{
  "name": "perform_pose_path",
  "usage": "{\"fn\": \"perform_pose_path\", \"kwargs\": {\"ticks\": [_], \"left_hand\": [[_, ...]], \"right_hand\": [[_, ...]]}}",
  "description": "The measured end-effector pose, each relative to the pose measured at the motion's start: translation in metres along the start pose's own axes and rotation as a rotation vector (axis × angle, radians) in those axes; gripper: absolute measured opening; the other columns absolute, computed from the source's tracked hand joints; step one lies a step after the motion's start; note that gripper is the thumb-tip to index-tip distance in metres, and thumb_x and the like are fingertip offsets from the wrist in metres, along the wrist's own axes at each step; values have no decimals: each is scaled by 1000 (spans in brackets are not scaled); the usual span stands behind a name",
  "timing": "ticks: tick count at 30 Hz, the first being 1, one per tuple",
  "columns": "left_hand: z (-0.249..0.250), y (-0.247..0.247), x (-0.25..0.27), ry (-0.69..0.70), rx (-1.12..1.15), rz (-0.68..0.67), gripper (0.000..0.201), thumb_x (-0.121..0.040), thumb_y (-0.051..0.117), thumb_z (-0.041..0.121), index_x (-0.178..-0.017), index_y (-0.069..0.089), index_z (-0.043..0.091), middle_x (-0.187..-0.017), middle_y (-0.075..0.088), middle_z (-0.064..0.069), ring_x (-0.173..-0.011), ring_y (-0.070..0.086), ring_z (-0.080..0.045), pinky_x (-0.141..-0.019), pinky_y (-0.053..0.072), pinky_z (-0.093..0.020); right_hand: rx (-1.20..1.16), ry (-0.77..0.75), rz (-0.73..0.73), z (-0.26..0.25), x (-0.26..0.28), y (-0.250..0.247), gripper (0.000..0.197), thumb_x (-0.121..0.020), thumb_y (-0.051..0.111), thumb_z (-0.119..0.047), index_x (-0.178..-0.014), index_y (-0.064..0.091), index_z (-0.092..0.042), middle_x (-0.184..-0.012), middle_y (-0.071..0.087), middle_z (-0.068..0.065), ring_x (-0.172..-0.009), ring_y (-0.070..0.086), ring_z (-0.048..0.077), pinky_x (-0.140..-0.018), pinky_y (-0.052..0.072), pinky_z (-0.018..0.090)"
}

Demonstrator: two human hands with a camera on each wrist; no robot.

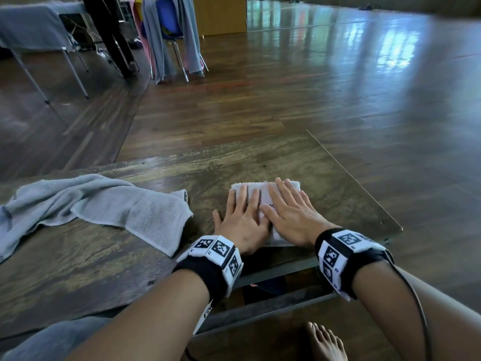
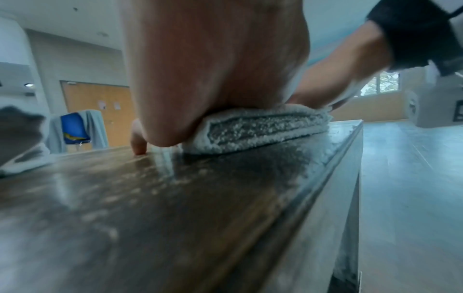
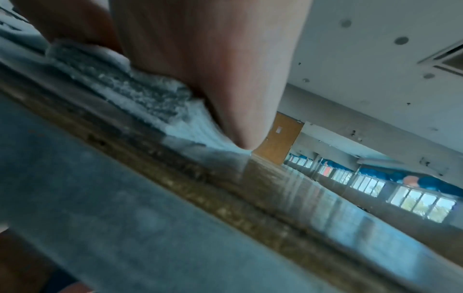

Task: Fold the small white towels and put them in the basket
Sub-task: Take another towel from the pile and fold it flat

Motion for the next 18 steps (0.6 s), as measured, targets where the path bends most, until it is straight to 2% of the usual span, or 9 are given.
{"fn": "perform_pose_path", "kwargs": {"ticks": [3, 6, 11, 13, 15, 17, 18], "left_hand": [[-3, -1, -3, -21, 20, -41, 68, -98, 17, 63, -155, -13, 40, -160, -29, 18, -147, -30, -10, -116, -13, -57], [-8, -3, -7, -53, 62, -71, 63, -100, 16, 56, -154, -14, 42, -158, -30, 20, -148, -28, -11, -117, -15, -56], [-15, -3, -10, -81, 107, -26, 62, -102, 16, 51, -154, -16, 40, -160, -29, 17, -150, -22, -16, -120, -14, -52], [-18, -3, -9, -117, 148, 32, 66, -102, 19, 53, -155, -16, 35, -163, -25, 8, -151, -21, -19, -121, -13, -48], [-21, -5, -6, -151, 192, 104, 72, -102, 23, 53, -157, -13, 25, -166, -17, 0, -152, -16, -18, -122, -10, -44], [-22, -7, 0, -185, 219, 183, 77, -101, 29, 54, -158, -2, 13, -167, -8, -5, -153, -10, -19, -124, -6, -42], [-22, -9, 3, -204, 229, 232, 76, -100, 34, 54, -156, 10, 9, -167, 0, -8, -154, -4, -22, -125, -1, -42]], "right_hand": [[-71, 67, 36, 1, 1, 2, 74, -104, 17, -59, -161, -7, -19, -168, -19, -5, -152, -23, 9, -125, -8, 39], [-92, 110, 82, 1, 4, 2, 76, -105, 20, -56, -161, -7, -12, -169, -18, 0, -154, -21, 13, -127, -5, 39], [-110, 142, 79, 1, 13, 3, 75, -107, 23, -49, -159, -10, -7, -168, -19, 5, -154, -19, 17, -126, -6, 36], [-118, 151, 73, -1, 17, 4, 75, -107, 24, -48, -159, -11, -7, -168, -20, 6, -154, -20, 18, -126, -7, 35], [-123, 160, 73, -3, 19, 6, 75, -107, 24, -48, -159, -12, -7, -168, -20, 6, -154, -20, 19, -126, -8, 36], [-130, 165, 69, -5, 22, 6, 75, -107, 23, -48, -159, -12, -6, -168, -21, 7, -154, -21, 19, -125, -8, 36], [-137, 164, 66, -6, 23, 6, 75, -107, 23, -48, -159, -12, -6, -168, -21, 7, -154, -21, 19, -125, -8, 36]]}}
Point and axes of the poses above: each hand's wrist, its own x-axis away from the middle knuckle, its own y-axis out of the palm, z = x × y, the point moved 7 cm from there along -x, towards the middle knuckle
